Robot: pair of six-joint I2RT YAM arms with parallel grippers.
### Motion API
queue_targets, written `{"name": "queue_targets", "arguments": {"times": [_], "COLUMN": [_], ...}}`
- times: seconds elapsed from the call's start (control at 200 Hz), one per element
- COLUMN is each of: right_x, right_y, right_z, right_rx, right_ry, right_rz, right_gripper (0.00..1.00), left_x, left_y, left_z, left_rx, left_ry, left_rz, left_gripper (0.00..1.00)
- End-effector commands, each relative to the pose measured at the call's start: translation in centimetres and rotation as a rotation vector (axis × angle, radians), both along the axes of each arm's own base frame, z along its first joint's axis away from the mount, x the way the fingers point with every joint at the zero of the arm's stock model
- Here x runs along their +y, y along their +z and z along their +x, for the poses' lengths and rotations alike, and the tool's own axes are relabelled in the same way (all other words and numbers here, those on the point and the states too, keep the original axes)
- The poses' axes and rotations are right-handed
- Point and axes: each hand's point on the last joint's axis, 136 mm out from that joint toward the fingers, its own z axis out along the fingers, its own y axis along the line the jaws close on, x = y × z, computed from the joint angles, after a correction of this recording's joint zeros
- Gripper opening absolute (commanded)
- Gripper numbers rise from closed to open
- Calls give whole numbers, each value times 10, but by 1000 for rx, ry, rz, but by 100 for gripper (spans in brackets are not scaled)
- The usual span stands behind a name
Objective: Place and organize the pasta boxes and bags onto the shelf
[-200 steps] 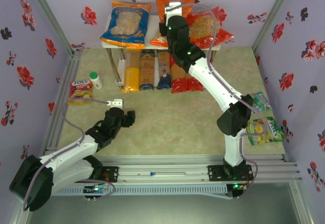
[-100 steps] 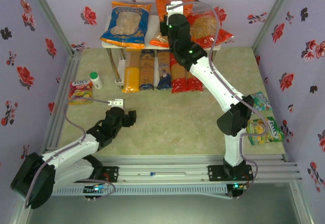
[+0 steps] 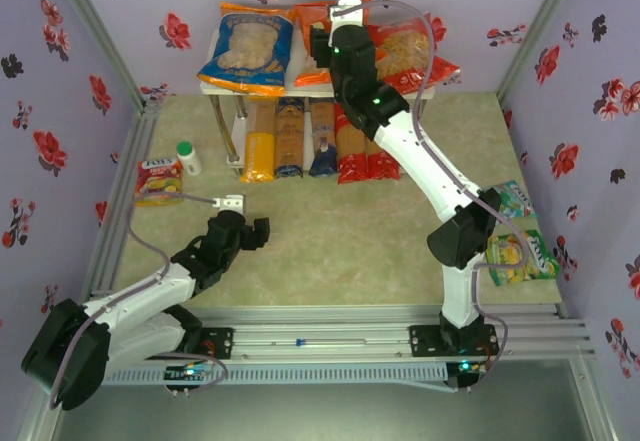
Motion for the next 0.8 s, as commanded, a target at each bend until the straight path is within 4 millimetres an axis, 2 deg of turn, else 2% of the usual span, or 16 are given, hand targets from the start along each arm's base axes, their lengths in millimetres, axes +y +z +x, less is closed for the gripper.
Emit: {"name": "queue_targets", "arguments": {"times": [0.0, 0.105, 0.21, 0.345, 0.51, 0.795], "right_x": [-34, -50, -59, -65, -60, -49], "right_y": [56, 68, 69, 59, 37, -7], "right_z": [-25, -36, -42, -39, -30, -16], "right_rx": [-112, -147, -148, -118, -63, 74], "right_ry": [-31, -44, -57, -72, -66, -27], "right_rz": [90, 121, 121, 102, 66, 8], "right_gripper": [59, 57, 54, 21, 1, 0], "left_x": [3, 3, 2, 0, -1, -1], "left_y": [-3, -2, -1, -1, 0, 0], "left_z": [0, 0, 1, 1, 1, 1], "left_rx": [8, 3, 0, 4, 6, 6], "left_ry": [13, 13, 14, 8, 7, 7], "left_rz": [-8, -11, -15, -21, -28, -28], "left_gripper": [87, 87, 86, 86, 85, 85]}}
